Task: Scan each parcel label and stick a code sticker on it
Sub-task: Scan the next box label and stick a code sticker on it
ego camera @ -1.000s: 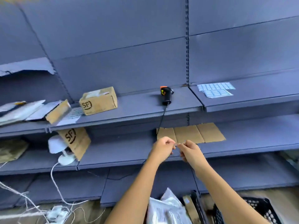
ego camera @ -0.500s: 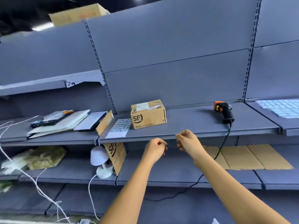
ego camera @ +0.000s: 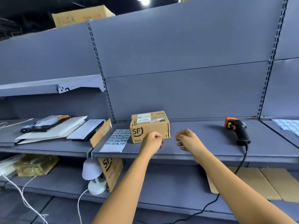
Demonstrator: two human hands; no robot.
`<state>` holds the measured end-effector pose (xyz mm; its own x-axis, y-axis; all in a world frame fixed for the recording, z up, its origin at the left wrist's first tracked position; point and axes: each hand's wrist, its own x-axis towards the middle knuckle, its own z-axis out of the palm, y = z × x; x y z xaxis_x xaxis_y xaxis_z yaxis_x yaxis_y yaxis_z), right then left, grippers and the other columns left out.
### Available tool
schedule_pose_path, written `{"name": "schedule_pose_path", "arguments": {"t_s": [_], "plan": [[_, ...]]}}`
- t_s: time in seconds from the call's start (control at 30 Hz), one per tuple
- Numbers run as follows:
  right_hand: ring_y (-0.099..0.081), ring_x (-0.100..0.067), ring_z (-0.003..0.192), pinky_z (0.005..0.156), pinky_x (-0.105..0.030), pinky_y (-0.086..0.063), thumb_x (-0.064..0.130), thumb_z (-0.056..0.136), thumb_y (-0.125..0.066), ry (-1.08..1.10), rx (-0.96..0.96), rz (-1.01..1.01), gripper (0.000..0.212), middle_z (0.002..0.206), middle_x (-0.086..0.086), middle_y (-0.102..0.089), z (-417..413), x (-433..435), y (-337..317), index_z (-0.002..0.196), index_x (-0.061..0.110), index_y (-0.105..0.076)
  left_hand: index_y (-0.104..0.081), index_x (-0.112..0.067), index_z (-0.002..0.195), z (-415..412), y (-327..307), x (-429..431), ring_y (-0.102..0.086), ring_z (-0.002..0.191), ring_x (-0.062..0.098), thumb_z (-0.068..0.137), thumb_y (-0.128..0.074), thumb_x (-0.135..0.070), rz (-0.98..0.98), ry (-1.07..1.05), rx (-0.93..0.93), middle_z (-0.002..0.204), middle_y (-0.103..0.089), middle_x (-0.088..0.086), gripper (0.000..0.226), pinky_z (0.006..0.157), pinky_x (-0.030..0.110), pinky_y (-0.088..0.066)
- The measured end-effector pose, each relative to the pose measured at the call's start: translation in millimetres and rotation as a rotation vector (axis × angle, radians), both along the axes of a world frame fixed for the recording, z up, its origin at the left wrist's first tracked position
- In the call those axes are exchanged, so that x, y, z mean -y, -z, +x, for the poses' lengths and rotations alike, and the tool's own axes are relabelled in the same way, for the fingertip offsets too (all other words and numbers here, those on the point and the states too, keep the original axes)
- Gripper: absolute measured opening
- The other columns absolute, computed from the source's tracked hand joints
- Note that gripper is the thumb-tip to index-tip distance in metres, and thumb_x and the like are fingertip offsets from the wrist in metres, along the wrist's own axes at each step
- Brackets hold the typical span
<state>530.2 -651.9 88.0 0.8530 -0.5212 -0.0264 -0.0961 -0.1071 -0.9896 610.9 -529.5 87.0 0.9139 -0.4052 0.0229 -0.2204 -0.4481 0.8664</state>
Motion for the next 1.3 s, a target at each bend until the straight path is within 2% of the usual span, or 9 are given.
{"name": "schedule_pose_path", "arguments": {"t_s": [0.2,0.37,0.53,0.63,0.73,0.87,1.03,1.17,1.3], "plan": [[-0.057,-0.018,0.084,0.073,-0.028,-0.046,0.019,0.094,-0.052,-0.018,-0.021,-0.020,0.016,0.094,-0.004,-0.058,42,25,-2,0.107,0.010,-0.053,-0.060,-0.023,0.084,48,0,15,-0.064,0.083,0.020,0.091,-0.044,-0.015,0.012,-0.038,0.041,0.092,-0.068,0.000,0.020,0.074,0.031,-0.050],[-0.056,-0.023,0.105,0.088,-0.035,-0.045,0.026,0.093,-0.053,0.006,-0.042,-0.050,0.024,0.107,-0.003,-0.056,93,44,0,0.113,0.013,-0.050,-0.056,-0.015,0.113,109,-9,15,-0.051,0.106,0.022,0.089,-0.053,-0.019,0.054,-0.313,0.296,0.117,-0.055,0.002,0.024,0.085,0.030,-0.042],[-0.044,-0.019,0.081,0.071,-0.029,-0.037,0.027,0.094,-0.048,-0.017,-0.091,-0.088,0.030,0.093,-0.002,-0.048,151,49,0,0.107,0.000,-0.047,-0.042,-0.006,0.130,183,-7,-2,-0.034,0.128,0.035,0.089,-0.055,-0.033,0.190,-0.489,0.165,0.138,-0.039,0.019,0.051,0.099,0.040,-0.035],[-0.047,-0.013,0.083,0.062,-0.025,-0.038,0.032,0.094,-0.046,-0.015,-0.121,-0.089,0.025,0.101,-0.002,-0.050,181,49,7,0.110,0.013,-0.043,-0.051,0.000,0.108,215,2,-3,-0.051,0.107,0.032,0.089,-0.056,-0.035,0.126,-0.448,-0.023,0.121,-0.052,0.019,0.041,0.088,0.036,-0.041],[-0.052,-0.020,0.109,0.086,-0.031,-0.045,0.033,0.095,-0.047,-0.004,-0.152,-0.037,0.032,0.119,-0.004,-0.052,199,50,19,0.121,0.016,-0.038,-0.049,-0.008,0.083,230,14,6,-0.051,0.072,0.019,0.093,-0.054,-0.027,0.014,-0.313,-0.137,0.084,-0.054,0.006,0.022,0.065,0.028,-0.039],[-0.053,-0.021,0.110,0.092,-0.035,-0.046,0.033,0.093,-0.050,0.064,-0.179,-0.050,0.037,0.119,-0.003,-0.055,206,62,32,0.124,0.015,-0.041,-0.050,-0.014,0.092,242,29,19,-0.056,0.090,0.021,0.091,-0.058,-0.030,-0.033,-0.205,-0.145,0.102,-0.060,0.006,0.018,0.073,0.029,-0.041],[-0.056,-0.018,0.079,0.063,-0.027,-0.041,0.026,0.079,-0.059,0.123,-0.067,0.137,0.030,0.092,-0.003,-0.059,196,81,38,0.104,0.016,-0.045,-0.052,-0.021,0.107,240,53,24,-0.058,0.097,0.016,0.086,-0.065,-0.036,-0.138,-0.150,0.010,0.112,-0.058,0.001,0.029,0.077,0.032,-0.047],[-0.056,-0.022,0.083,0.070,-0.037,-0.045,0.033,0.073,-0.060,0.139,0.031,0.218,0.034,0.094,-0.005,-0.053,187,98,43,0.097,0.023,-0.039,-0.052,-0.039,0.106,227,60,30,-0.059,0.104,0.012,0.080,-0.065,-0.049,-0.300,-0.032,0.079,0.114,-0.061,-0.005,0.031,0.092,0.041,-0.050],[-0.061,-0.020,0.105,0.090,-0.043,-0.052,0.042,0.070,-0.074,0.126,0.139,0.165,0.067,0.114,0.004,-0.058,174,105,46,0.124,0.036,-0.034,-0.048,-0.041,0.122,209,67,45,-0.056,0.113,0.008,0.069,-0.058,-0.064,-0.434,0.059,0.079,0.121,-0.059,-0.011,0.059,0.097,0.037,-0.047]]}}
